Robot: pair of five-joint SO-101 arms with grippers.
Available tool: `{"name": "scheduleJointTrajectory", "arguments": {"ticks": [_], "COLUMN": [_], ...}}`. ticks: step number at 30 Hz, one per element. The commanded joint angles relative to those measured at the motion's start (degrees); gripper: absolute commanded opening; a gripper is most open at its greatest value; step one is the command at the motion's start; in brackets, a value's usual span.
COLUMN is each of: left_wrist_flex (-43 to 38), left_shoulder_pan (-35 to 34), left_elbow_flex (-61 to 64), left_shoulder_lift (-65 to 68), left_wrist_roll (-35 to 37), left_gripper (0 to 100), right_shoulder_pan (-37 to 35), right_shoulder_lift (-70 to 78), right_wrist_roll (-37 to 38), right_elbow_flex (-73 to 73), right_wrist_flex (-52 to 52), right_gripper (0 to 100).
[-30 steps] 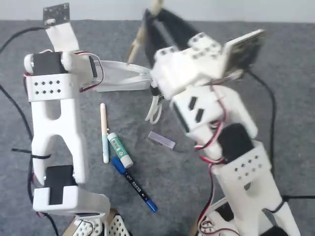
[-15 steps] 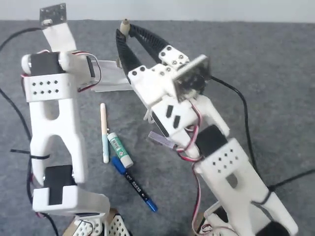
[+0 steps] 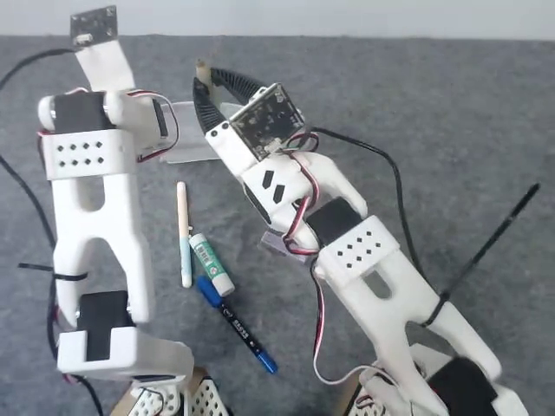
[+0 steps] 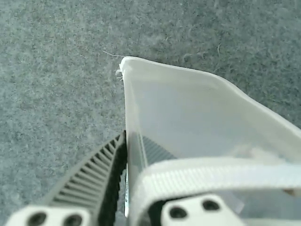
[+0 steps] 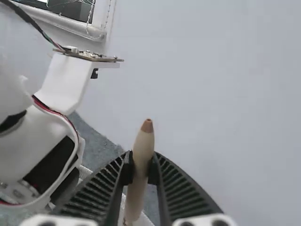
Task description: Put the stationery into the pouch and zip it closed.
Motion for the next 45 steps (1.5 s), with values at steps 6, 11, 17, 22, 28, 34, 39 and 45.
{"name": "scheduleJointTrajectory", "arguments": {"ticks": [6, 11, 17, 22, 28, 34, 39, 45], "left_wrist_flex": [-0.26, -0.26, -1.58, -2.29, -2.29, -3.25, -3.52, -3.87], "left_shoulder_pan": [-0.26, -0.26, -2.99, -3.96, -4.66, -7.03, -9.32, -12.48], "left_elbow_flex": [-1.8, -1.71, -0.92, -0.92, -1.1, -1.19, -1.19, -2.07], "left_shoulder_lift": [-0.18, -0.18, -0.18, -0.18, -0.18, -0.18, -0.18, -0.53], "left_wrist_roll": [0.7, 0.7, 0.79, 0.79, 0.88, 0.88, 0.88, 0.88], "left_gripper": [1, 1, 1, 1, 1, 1, 1, 1], "right_shoulder_pan": [-1.19, -1.1, -1.1, -1.1, -1.1, -1.19, -1.45, -1.8], "right_shoulder_lift": [-0.48, -0.48, -0.48, 0.04, 0.22, 0.13, 0.13, 0.13], "right_wrist_roll": [0.26, -6.24, -8.44, -6.59, -6.42, -6.59, -6.68, -6.33], "right_elbow_flex": [-5.8, -14.07, -26.81, -33.58, -34.9, -32.09, -20.92, -4.48], "right_wrist_flex": [10.77, 22.9, 41.8, 53.05, 61.32, 73.27, 73.27, 59.21], "right_gripper": [16.2, 16.3, 16.3, 16.2, 16.2, 16.2, 16.2, 16.2]}}
